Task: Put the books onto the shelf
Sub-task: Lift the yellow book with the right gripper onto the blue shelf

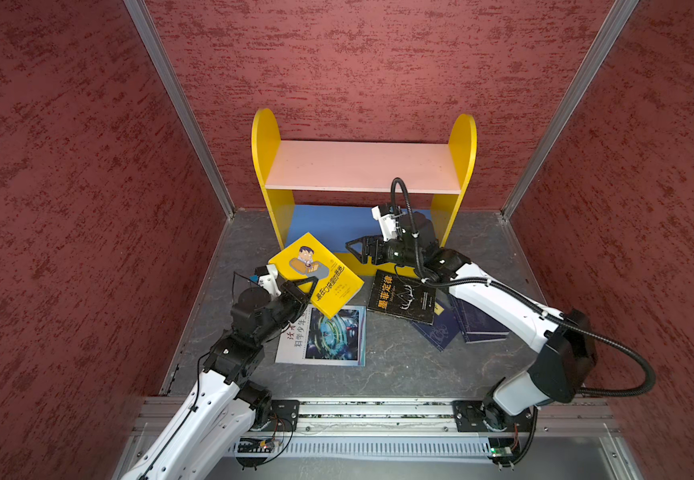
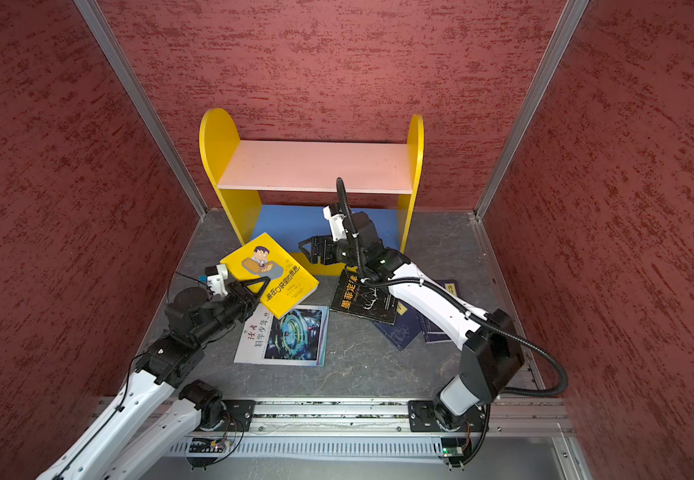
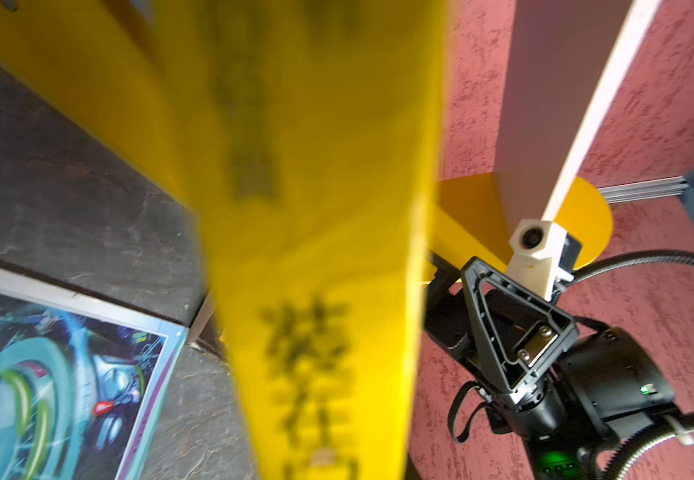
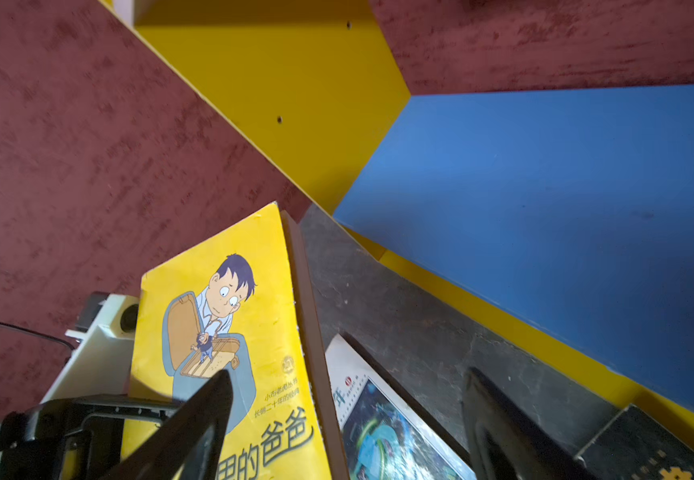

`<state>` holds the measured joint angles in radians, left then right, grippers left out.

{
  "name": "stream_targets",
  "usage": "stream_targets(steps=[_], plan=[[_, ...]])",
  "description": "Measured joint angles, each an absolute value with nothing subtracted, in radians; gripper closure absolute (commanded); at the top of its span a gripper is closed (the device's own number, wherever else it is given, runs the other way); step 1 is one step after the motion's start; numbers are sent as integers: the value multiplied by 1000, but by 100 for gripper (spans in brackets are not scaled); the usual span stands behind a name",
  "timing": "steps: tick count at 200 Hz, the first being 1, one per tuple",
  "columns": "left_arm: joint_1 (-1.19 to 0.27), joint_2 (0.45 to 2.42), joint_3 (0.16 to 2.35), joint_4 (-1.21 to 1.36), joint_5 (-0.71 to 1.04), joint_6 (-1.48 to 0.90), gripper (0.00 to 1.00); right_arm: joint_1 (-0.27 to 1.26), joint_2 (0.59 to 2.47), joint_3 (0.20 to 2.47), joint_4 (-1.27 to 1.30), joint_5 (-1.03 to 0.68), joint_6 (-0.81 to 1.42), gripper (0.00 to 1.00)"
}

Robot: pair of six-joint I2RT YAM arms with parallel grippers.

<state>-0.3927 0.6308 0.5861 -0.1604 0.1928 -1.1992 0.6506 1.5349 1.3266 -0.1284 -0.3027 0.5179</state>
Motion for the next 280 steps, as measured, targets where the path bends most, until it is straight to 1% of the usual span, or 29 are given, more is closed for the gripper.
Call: stream_targets(steps=[28,48,77,104,139,167,204,217,233,243,262,270,280], plan=[[-393,742,622,-43,159,-1203,100,599,1468,1234,-44,-286,636,13],[-393,883,653,54,128,-1217,100,574,1446,1154,22,-281,732,14],[-400,1070,680,202,59,-1242,100,559,1439,1039,135,-283,871,15],[-406,1168,717,267,-18,-1241,100,554,1445,977,223,-302,970,18],[-398,1281,772,393,-39,-1252,100,548,1524,993,319,-379,1045,19],[-405,1337,778,455,-51,-1268,100,543,1635,1042,383,-469,1096,24],[-406,1402,785,503,-53,-1294,100,542,1716,1063,475,-541,1159,24],[-406,1411,786,504,-56,-1301,100,542,1725,1065,506,-559,1175,28],[-408,1415,787,520,-64,-1308,100,542,1740,1089,537,-583,1189,37],[-409,1417,791,526,-68,-1312,100,542,1753,1106,559,-594,1200,40],[-410,1420,795,549,-80,-1322,100,542,1780,1126,609,-613,1227,53],[-410,1422,795,561,-85,-1330,100,542,1795,1127,633,-623,1242,55],[-410,1426,795,574,-91,-1343,100,542,1815,1130,662,-632,1267,56]])
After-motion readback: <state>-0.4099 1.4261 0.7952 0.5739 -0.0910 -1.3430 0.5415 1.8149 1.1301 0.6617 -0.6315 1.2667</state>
